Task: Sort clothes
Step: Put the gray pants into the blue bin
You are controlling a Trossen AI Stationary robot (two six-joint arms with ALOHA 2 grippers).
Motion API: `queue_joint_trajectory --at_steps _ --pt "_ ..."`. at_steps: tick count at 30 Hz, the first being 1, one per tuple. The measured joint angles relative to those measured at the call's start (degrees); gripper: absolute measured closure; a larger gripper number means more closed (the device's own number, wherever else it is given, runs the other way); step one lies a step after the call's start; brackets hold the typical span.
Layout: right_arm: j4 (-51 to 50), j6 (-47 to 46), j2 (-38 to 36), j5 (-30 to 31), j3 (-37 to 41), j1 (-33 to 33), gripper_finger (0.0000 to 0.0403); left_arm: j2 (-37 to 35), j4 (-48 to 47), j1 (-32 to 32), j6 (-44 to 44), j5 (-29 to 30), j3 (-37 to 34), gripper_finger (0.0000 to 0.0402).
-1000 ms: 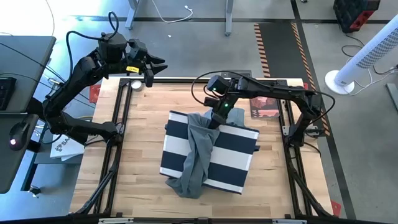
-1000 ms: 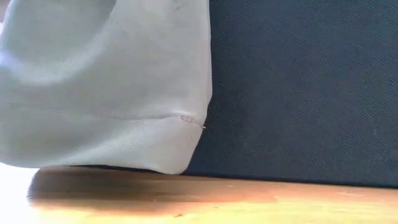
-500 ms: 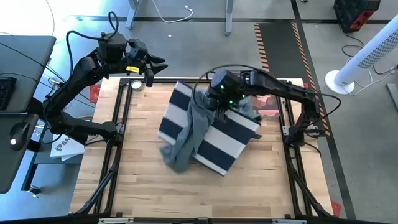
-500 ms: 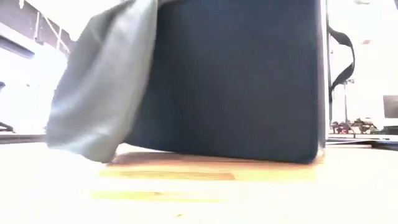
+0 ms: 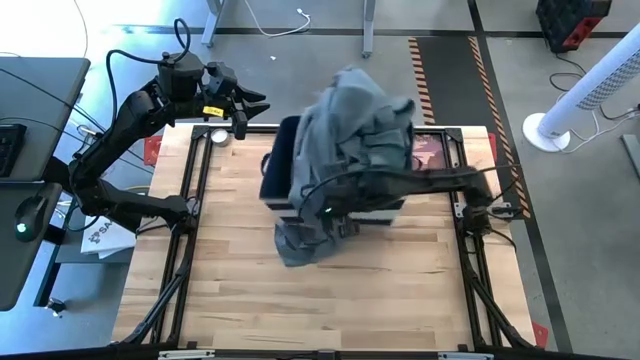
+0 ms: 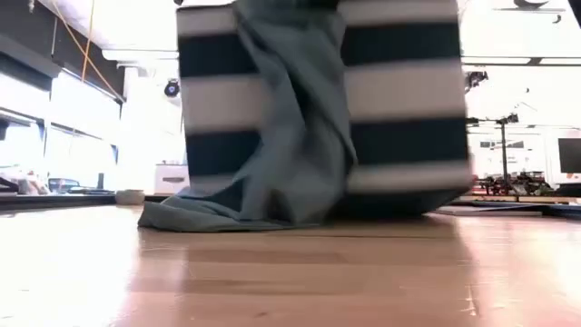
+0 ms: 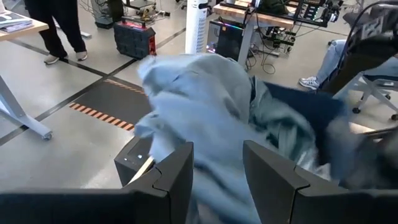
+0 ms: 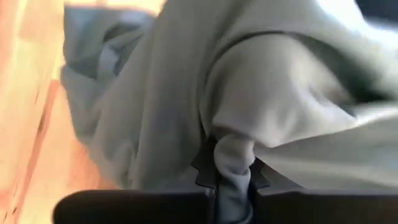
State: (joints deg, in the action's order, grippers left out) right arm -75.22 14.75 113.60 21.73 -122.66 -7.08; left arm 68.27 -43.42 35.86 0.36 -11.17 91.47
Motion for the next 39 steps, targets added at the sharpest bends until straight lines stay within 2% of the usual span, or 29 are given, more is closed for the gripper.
queue_joint_trajectory --at_steps 5,10,15,18,27,29,32,34,36,39 --pt "0.5 -4.7 3.2 -2.6 1.6 0.7 0.0373 0.0 -0.2 0.0 0.0 -0.1 0.0 0.0266" --pt "0.5 -9.9 3.7 -9.5 2.3 2.1 0.0341 0.0 -0.5 0.0 0.0 -0.1 0.0 0.0266" --pt "-0.4 -11.5 1.4 -16.0 2.3 3.6 0.0285 0.0 -0.6 -0.4 0.0 -0.2 0.0 0.0266" --pt "-0.6 -11.5 -2.1 -17.3 2.3 4.2 0.0261 0.0 -0.5 -0.9 0.0 -0.2 0.0 0.0266" --pt "2.0 -18.5 -10.6 -17.1 -6.0 8.5 0.0252 0.0 -0.5 -2.3 0.5 -0.2 0.0 0.0266" --pt "5.7 -19.3 -11.4 -13.3 -7.6 10.6 0.0252 0.0 -0.5 -2.7 1.3 -0.2 0.0 0.0266" --pt "13.0 -22.6 -11.4 0.3 -8.0 14.6 0.0256 0.0 -0.2 -3.3 3.0 -0.2 0.0 0.0266" --pt "18.2 -24.7 -11.4 4.2 -5.7 17.9 0.0261 0.0 -0.1 -3.4 3.4 -0.2 0.0 0.0266" --pt "22.5 -26.7 -11.4 1.9 -2.4 21.4 0.0268 0.0 -0.1 -3.4 3.1 -0.1 0.0 0.0266" --pt "28.1 -29.1 -11.3 -5.5 6.1 25.3 0.0281 0.0 -0.1 -3.4 2.5 1.4 0.0 0.0266"
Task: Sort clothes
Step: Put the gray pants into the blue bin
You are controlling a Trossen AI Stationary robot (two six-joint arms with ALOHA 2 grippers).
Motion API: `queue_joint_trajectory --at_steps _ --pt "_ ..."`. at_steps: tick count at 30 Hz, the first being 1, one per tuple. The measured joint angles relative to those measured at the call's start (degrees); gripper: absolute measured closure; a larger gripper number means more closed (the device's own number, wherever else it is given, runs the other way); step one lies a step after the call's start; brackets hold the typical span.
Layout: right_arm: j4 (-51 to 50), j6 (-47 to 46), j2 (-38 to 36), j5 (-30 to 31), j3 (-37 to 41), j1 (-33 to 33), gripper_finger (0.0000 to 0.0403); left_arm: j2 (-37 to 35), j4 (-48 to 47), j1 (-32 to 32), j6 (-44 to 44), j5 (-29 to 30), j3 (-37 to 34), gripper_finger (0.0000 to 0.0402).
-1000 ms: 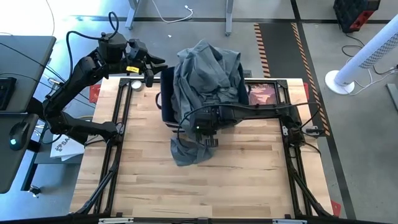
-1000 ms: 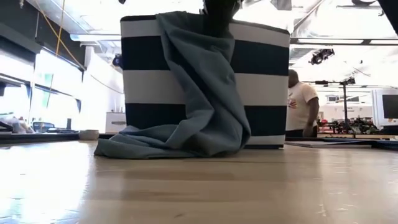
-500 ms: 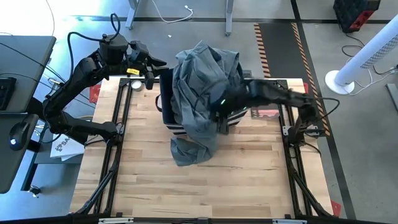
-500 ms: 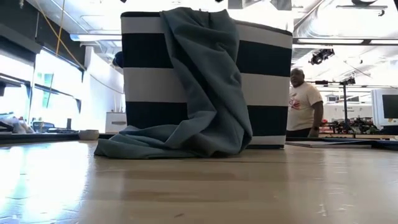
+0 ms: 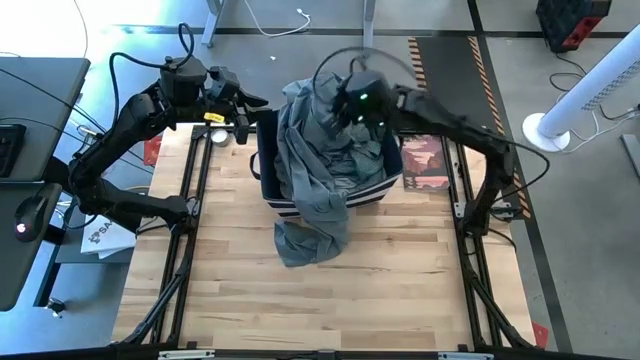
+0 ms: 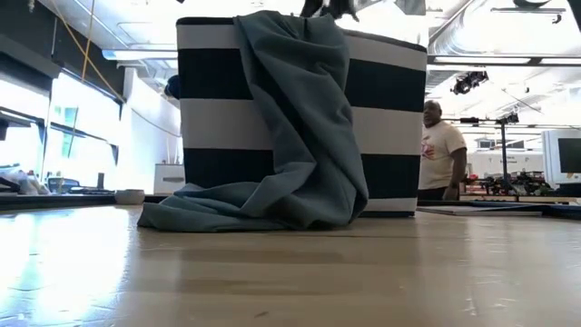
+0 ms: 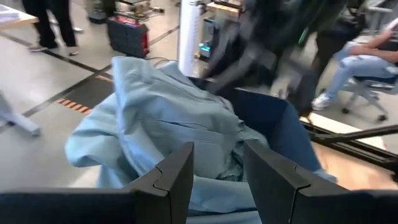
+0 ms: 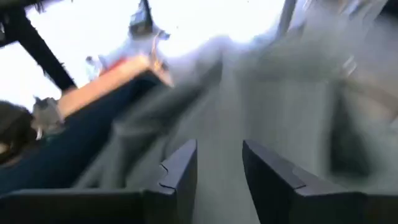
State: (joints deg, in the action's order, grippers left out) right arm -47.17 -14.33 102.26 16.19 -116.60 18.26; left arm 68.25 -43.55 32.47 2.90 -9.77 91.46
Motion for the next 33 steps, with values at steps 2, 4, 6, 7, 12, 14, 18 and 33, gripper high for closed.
queue_joint_trajectory --at_steps 2,4,6,7,12,14,18,33 --pt "2.9 -2.0 0.1 -5.0 7.5 1.3 0.029 0.0 -0.2 0.0 -0.1 2.1 0.0 0.0266" --pt "4.8 -3.5 0.2 -9.8 15.6 1.6 0.0301 0.0 -1.0 0.0 -0.6 4.1 0.0 0.0266" --pt "5.8 -4.7 0.2 -12.5 24.1 1.4 0.031 0.0 -2.0 0.1 -1.4 6.0 0.0 0.0266" --pt "6.5 -5.7 0.1 -12.8 28.4 1.1 0.0314 0.0 -2.3 0.1 -1.5 6.7 0.0 0.0266" --pt "10.5 -11.7 -0.3 -16.0 43.5 1.4 0.032 0.0 -3.5 0.1 -1.6 7.8 0.0 0.0266" --pt "10.6 -12.5 -0.4 -18.8 44.6 2.1 0.032 0.0 -3.7 0.1 -1.5 8.2 0.0 0.0266" --pt "7.9 -12.4 -0.6 -22.5 41.1 2.9 0.032 0.0 -3.7 0.2 -1.6 9.4 0.0 0.0266" --pt "-11.2 -4.5 -3.0 -23.6 6.4 2.6 0.032 -0.1 -3.8 0.1 -1.6 8.8 0.0 0.0266"
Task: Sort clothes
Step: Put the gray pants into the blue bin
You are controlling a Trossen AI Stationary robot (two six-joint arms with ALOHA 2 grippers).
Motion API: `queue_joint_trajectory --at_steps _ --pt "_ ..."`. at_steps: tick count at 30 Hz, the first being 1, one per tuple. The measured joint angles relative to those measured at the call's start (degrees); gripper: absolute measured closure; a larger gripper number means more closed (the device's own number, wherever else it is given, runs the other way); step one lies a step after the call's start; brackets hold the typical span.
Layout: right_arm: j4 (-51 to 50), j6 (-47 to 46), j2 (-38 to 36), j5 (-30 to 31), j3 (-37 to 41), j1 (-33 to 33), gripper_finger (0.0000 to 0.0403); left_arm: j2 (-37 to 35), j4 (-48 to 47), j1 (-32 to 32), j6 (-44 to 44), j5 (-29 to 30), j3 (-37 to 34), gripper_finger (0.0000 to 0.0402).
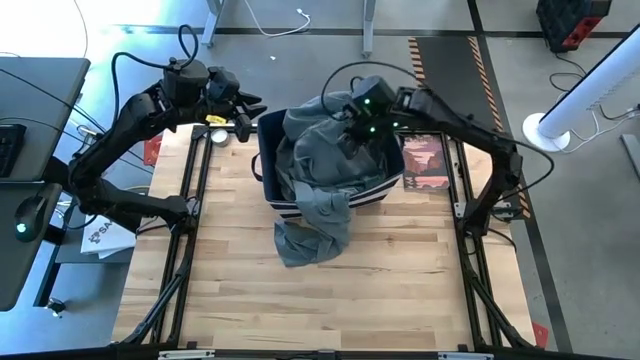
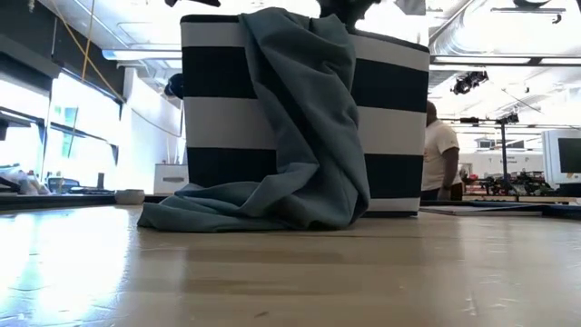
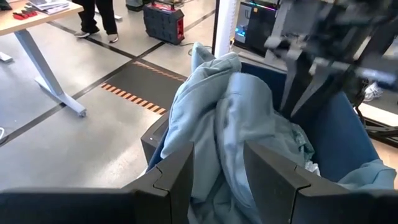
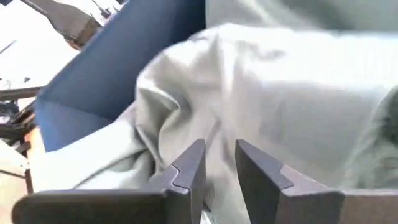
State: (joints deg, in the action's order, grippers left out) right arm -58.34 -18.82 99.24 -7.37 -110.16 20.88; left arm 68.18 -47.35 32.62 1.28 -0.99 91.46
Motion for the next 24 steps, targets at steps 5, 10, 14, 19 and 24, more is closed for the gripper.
queue_joint_trajectory --at_steps 5,10,14,19,24 --pt "0.2 3.7 0.0 9.8 -5.8 -0.7 0.032 -0.4 0.0 0.0 0.0 0.0 0.0 0.0266" --pt "8.9 0.2 1.0 27.8 -3.1 0.3 0.032 -0.2 0.0 0.0 -0.8 -0.1 0.0 0.0266" --pt "14.6 -2.2 3.6 22.6 4.6 1.2 0.032 -0.2 0.0 0.0 -1.0 0.0 0.0 0.0266" --pt "19.8 -5.2 8.2 12.1 19.8 0.7 0.032 -0.2 -1.0 0.0 -1.5 0.3 0.0 0.0266" --pt "25.3 -9.6 9.3 3.6 29.4 1.3 0.032 -0.2 -1.6 0.0 -1.6 0.4 0.0 0.0266"
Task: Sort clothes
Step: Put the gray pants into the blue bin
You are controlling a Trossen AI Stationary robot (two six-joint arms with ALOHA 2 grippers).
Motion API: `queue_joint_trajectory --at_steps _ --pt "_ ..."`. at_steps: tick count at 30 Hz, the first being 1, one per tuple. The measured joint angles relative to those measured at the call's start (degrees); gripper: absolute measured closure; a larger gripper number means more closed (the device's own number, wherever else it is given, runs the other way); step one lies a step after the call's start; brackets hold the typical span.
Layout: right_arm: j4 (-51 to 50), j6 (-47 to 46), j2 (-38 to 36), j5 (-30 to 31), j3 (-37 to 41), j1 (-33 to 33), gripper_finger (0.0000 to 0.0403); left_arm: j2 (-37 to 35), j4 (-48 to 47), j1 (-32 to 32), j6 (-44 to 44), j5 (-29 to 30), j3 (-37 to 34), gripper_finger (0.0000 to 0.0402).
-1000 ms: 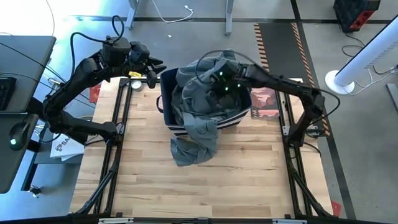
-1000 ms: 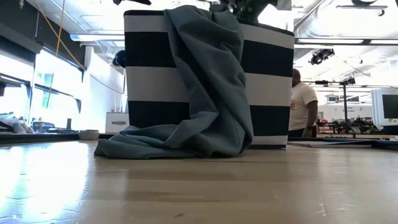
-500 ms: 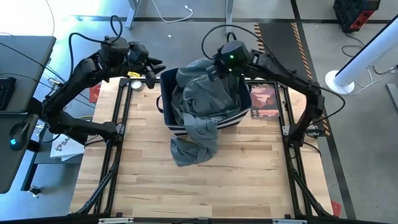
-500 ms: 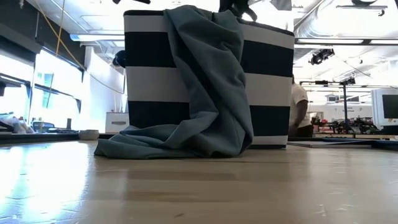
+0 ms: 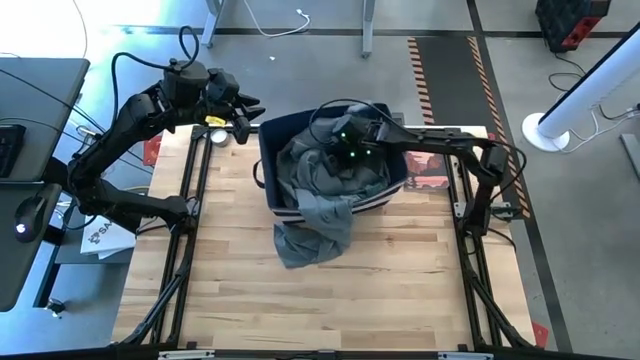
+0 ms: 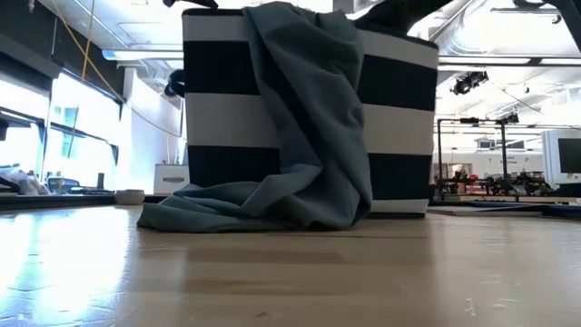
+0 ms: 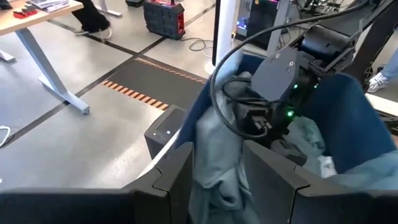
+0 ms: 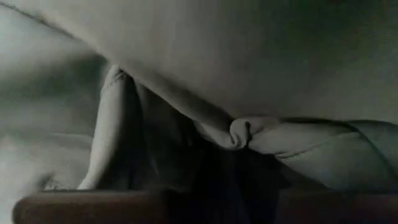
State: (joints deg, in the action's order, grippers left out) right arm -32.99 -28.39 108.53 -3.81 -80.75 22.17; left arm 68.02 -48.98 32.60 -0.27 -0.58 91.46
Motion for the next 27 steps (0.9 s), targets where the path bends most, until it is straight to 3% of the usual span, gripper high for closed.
queue_joint_trajectory --at_steps 4,10,17,22,27 --pt "-2.5 0.8 -1.1 -1.5 -3.4 0.8 0.032 0.0 -0.9 0.0 0.0 2.0 0.0 0.0266" --pt "-10.0 3.0 -3.9 -1.9 -18.8 2.2 0.032 0.0 -1.2 0.0 -1.4 4.0 0.0 0.0266" --pt "-30.5 9.2 -3.7 -3.8 -40.3 1.1 0.0312 0.0 -1.2 0.0 -2.9 4.0 0.0 0.0266" --pt "-44.5 7.5 -4.3 -9.1 -53.8 -3.3 0.026 0.0 -1.4 0.0 -3.0 3.9 0.0 0.0266" --pt "-46.2 2.9 -9.4 -16.1 -46.9 -14.7 0.0193 0.0 -3.0 0.0 -3.0 2.3 0.0 0.0266"
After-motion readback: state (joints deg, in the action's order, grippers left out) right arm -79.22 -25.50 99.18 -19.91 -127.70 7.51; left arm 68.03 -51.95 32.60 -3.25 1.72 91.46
